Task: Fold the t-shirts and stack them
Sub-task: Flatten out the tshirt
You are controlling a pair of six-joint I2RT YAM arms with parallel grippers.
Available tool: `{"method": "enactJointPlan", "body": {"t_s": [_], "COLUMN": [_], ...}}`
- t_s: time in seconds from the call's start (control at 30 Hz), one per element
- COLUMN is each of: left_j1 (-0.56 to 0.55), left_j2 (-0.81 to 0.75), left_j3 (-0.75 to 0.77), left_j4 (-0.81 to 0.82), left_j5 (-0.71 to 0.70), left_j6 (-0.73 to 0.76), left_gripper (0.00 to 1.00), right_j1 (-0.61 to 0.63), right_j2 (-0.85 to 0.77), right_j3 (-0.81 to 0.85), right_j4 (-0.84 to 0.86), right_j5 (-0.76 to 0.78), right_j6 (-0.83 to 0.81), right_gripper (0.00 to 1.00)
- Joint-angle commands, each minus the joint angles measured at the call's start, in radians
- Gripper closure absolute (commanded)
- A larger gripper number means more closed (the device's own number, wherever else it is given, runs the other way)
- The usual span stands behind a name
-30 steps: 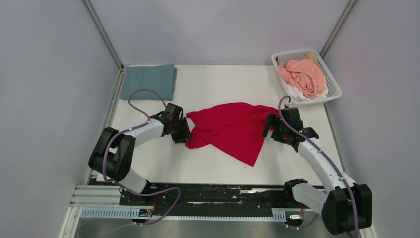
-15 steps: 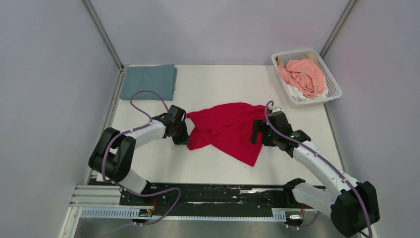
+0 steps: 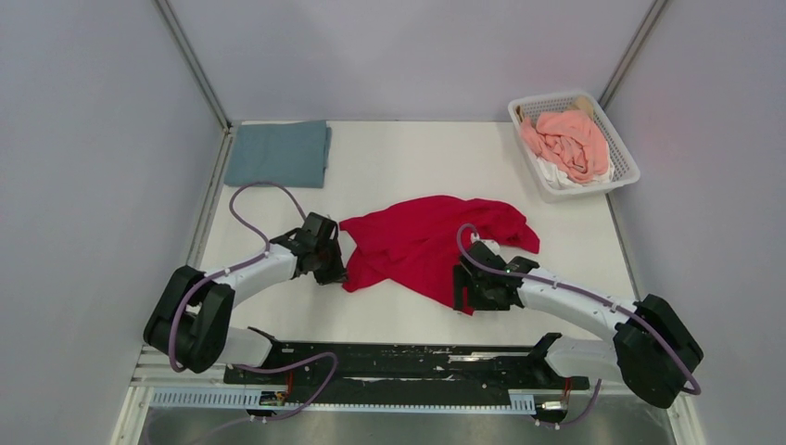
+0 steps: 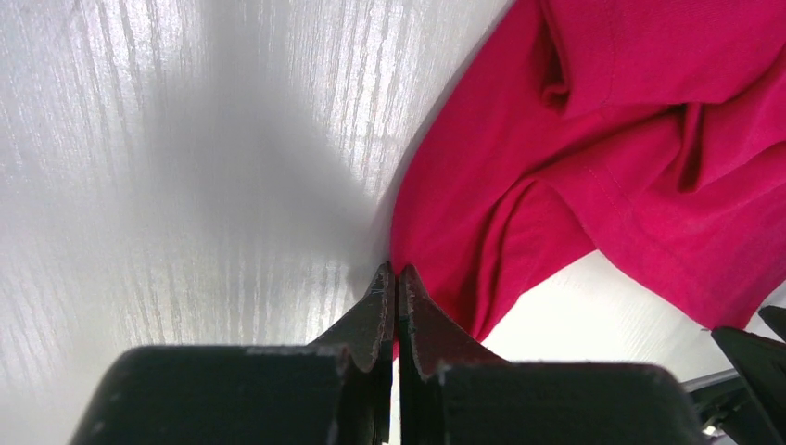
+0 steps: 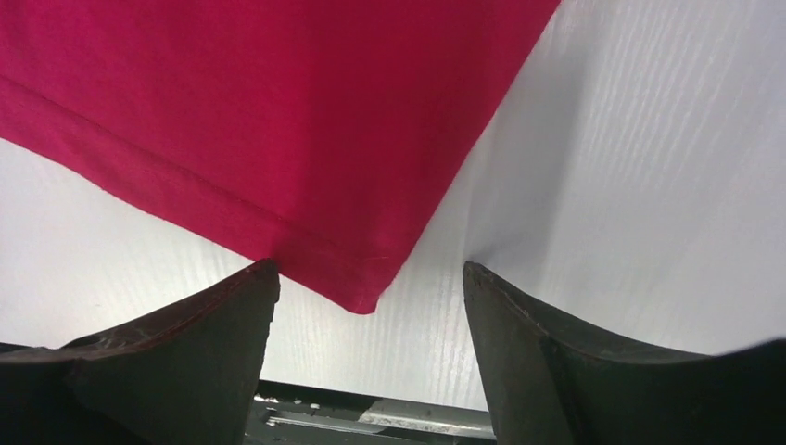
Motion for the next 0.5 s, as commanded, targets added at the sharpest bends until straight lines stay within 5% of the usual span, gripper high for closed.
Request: {"method": "enactJointPlan", "body": {"t_s": [0.0, 0.1, 0.47], "left_j1": [-0.007, -0.008, -0.007], "left_j2": [-0.023, -0.028, -0.066], "left_j3": [-0.027, -0.030, -0.044], "left_j4": [-0.012, -0.006, -0.010], "left_j5": [-0.032, -0.025, -0.054], "left_j6": [0.021, 0.019, 0.004], "left_gripper": [1.00, 1.00, 1.00], "right_j1": [0.007, 0.008, 0.045], "right_j2": [0.022, 0.058, 0.174], "right_j3": [-0.027, -0.022, 0.017], "right_j4": [0.083, 0.090, 0.032], "right_j5": [-0.033, -0.019, 0.038], "right_j6": [0.056, 0.054, 0.100], "right_gripper": [0.25, 0.32, 0.83]}}
